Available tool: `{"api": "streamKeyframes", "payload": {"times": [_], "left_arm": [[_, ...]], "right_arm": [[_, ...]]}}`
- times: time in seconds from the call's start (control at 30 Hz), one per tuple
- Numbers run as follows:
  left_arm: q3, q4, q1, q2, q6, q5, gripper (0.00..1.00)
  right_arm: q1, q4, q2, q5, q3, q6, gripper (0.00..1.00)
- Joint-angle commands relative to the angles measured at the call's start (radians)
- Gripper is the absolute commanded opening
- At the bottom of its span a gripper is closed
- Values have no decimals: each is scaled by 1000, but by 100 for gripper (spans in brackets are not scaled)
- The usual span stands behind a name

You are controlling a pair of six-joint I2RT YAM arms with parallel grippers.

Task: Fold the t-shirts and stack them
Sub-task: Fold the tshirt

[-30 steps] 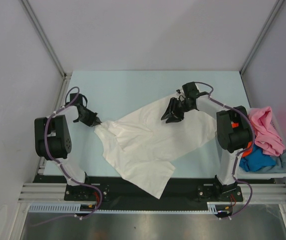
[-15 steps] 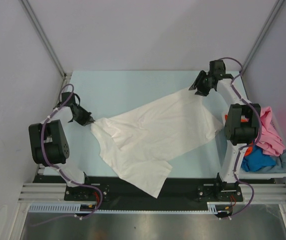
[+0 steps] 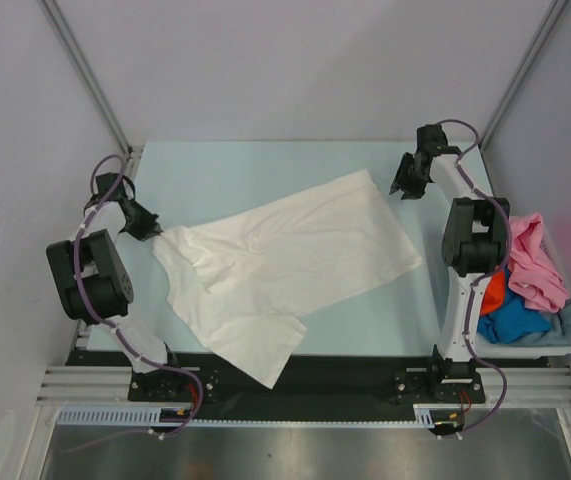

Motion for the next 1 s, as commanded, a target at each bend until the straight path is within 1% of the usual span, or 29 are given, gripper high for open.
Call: {"api": "streamKeyframes", "payload": {"times": [0.0, 0.07, 0.13, 0.17, 0.27, 0.33, 0.4, 0.47, 0.53, 0.57, 0.7, 0.8, 0.9, 0.97], "left_arm": [[35, -14, 5, 9, 45, 0, 7], [22, -12, 6, -8, 46, 3, 21], [-5, -12, 6, -58, 51, -15, 30], [-14, -11, 7, -78, 56, -23, 43], [-53, -6, 6, -170, 62, -46, 53], [-73, -8, 5, -207, 66, -37, 54], [-77, -11, 5, -233, 74, -9, 54], [-94, -6, 5, -236, 74, 55, 48], [-115, 1, -3, -230, 65, 78, 47], [-128, 6, -1, -221, 62, 103, 46], [-152, 3, -6, -169, 46, 111, 49], [-174, 20, -6, -138, 33, 104, 49], [-191, 73, -6, -112, 22, 123, 49], [-194, 87, -4, -86, 14, 134, 47]], "right_arm": [[-1, 6, -8, -18, 34, -14, 43], [-1, 38, -8, -70, 27, 12, 43], [-1, 58, -6, -101, 18, 61, 41], [-1, 84, -8, -144, 12, 76, 41], [-1, 127, -18, -198, -26, 132, 42], [-1, 150, -37, -209, -55, 144, 44], [-1, 138, -41, -213, -60, 145, 46], [-1, 127, -41, -250, -65, 150, 46], [7, 124, -51, -262, -74, 147, 46], [15, 138, -52, -271, -95, 149, 46], [29, 156, -57, -299, -111, 155, 45], [36, 156, -55, -310, -117, 161, 44], [42, 171, -54, -321, -135, 167, 43], [42, 174, -45, -328, -143, 167, 42]]}}
